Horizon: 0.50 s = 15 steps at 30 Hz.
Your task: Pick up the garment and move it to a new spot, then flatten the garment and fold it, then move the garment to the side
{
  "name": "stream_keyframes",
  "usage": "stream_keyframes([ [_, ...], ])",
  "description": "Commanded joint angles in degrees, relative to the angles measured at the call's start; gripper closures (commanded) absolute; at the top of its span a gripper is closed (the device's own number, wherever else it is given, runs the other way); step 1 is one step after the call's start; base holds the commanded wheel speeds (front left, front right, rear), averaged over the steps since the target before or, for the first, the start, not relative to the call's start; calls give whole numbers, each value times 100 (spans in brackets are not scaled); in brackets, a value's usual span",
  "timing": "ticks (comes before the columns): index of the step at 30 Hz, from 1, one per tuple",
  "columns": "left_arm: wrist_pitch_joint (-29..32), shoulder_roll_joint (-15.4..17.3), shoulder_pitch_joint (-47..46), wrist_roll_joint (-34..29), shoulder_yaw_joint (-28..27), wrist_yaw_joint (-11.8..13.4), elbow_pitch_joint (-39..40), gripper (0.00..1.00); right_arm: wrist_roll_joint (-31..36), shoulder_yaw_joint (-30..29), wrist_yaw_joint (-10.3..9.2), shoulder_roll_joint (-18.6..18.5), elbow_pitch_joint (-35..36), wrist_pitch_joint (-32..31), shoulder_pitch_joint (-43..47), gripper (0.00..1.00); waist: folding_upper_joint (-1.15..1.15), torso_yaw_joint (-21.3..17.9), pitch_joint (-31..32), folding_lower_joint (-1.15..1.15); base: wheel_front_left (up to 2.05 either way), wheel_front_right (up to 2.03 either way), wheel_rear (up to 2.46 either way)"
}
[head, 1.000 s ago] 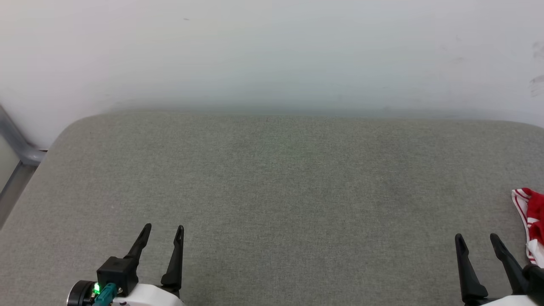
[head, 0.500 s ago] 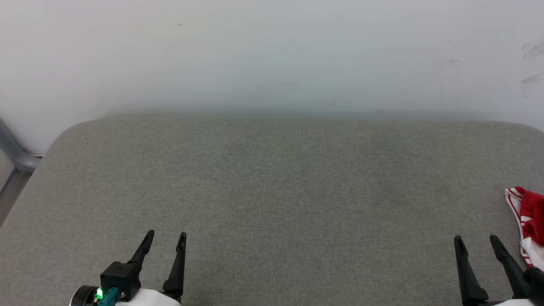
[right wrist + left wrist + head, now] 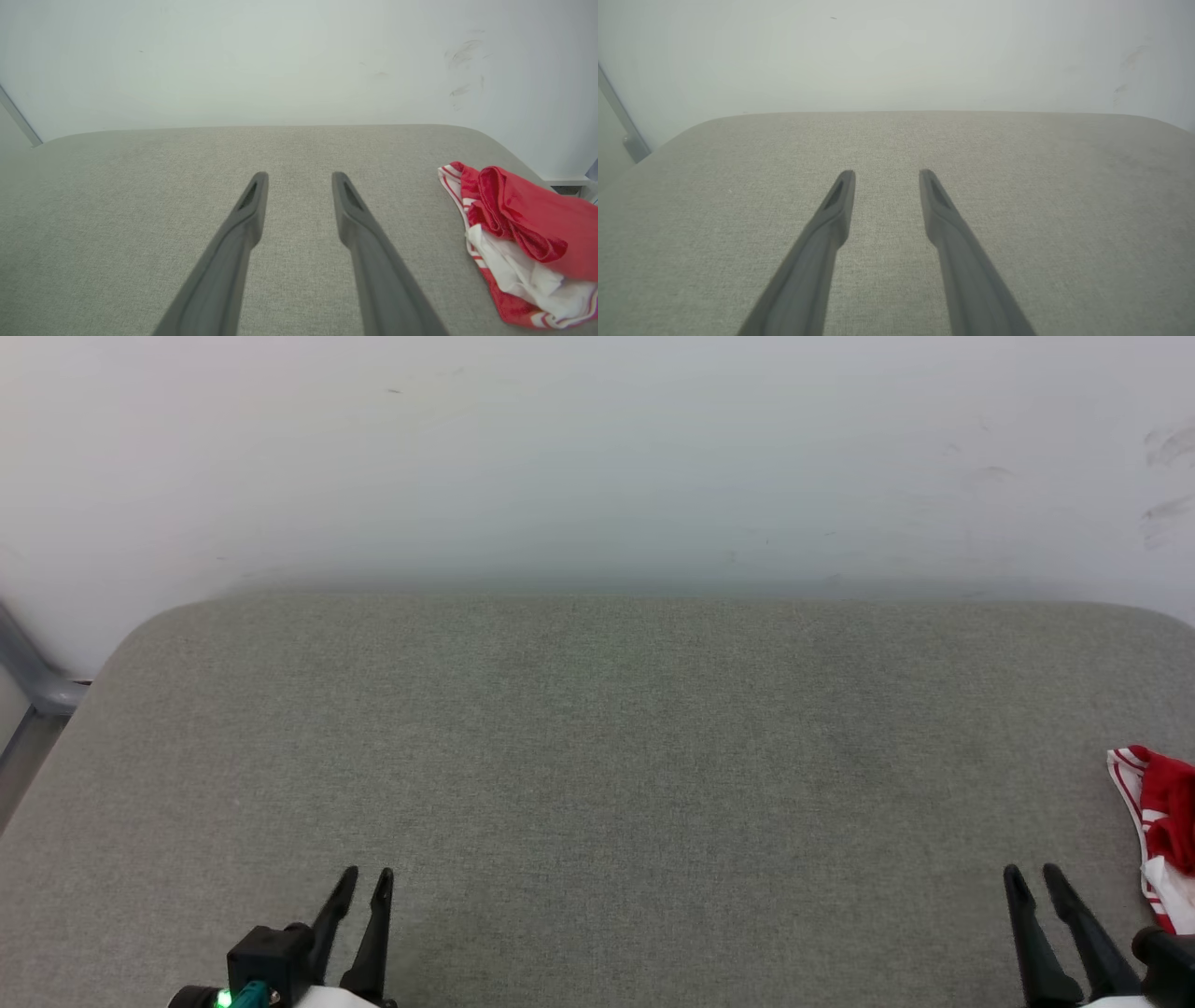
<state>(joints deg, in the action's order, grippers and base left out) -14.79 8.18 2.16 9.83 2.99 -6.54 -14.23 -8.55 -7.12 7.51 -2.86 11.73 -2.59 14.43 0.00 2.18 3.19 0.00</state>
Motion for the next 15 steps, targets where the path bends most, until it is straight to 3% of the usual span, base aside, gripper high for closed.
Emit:
stream_keyframes([
  [1,15,-10,20,19,-2,0,-53,100,-19,8,0,2,-49,4,-2,100,0,-1,-1,0,0,0,0],
  [15,419,-107,-151,1517,-190,-19,-66,100,-1615,92,0,-58,-518,-9,-383,100,0,-24,-38,0,0,0,0],
])
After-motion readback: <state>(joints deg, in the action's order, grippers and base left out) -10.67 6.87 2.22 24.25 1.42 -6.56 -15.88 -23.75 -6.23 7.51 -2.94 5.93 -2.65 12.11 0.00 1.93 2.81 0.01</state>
